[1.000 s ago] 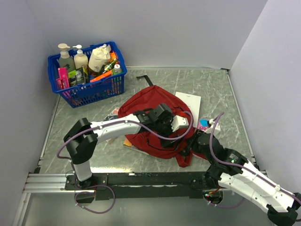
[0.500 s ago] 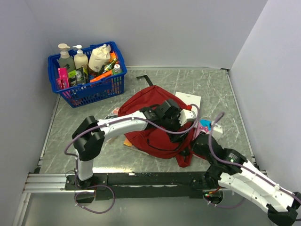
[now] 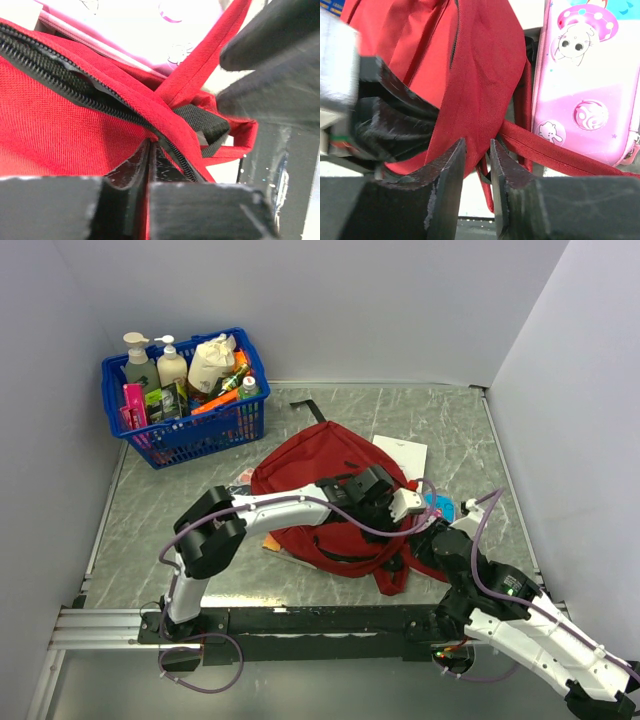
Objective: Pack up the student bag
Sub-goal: Unzip the student bag at the center of the board.
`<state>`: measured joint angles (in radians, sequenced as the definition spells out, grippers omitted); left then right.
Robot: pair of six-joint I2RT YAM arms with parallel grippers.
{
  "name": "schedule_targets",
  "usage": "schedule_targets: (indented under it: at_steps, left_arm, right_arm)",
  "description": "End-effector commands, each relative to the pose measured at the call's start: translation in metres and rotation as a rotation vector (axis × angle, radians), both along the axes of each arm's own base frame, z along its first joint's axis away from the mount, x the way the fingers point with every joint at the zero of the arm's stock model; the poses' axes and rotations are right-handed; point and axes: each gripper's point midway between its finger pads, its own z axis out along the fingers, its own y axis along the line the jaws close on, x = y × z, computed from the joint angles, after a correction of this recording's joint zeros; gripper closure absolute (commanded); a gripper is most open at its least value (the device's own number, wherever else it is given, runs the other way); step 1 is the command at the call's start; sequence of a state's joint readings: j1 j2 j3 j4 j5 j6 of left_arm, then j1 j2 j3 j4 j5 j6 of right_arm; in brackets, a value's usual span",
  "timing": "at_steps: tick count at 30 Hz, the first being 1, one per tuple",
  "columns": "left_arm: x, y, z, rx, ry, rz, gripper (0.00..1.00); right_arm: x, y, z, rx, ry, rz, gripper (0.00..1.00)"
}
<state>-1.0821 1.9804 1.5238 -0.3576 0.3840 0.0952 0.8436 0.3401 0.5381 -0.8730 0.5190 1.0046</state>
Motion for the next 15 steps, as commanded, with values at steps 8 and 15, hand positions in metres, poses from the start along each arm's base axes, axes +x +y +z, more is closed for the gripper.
schedule_targets:
  at_steps: [8, 15]
  left_arm:
    - [0.029, 0.010, 0.041, -0.043, -0.089, 0.138, 0.99]
    - [0.044, 0.045, 0.061, -0.062, -0.010, 0.292, 0.99]
  right_arm:
    - [0.028, 0.002, 0.019, -0.071, -0.082, -0.049, 0.46]
    - [0.037, 0.018, 0.034, -0.002, -0.140, -0.006, 0.44]
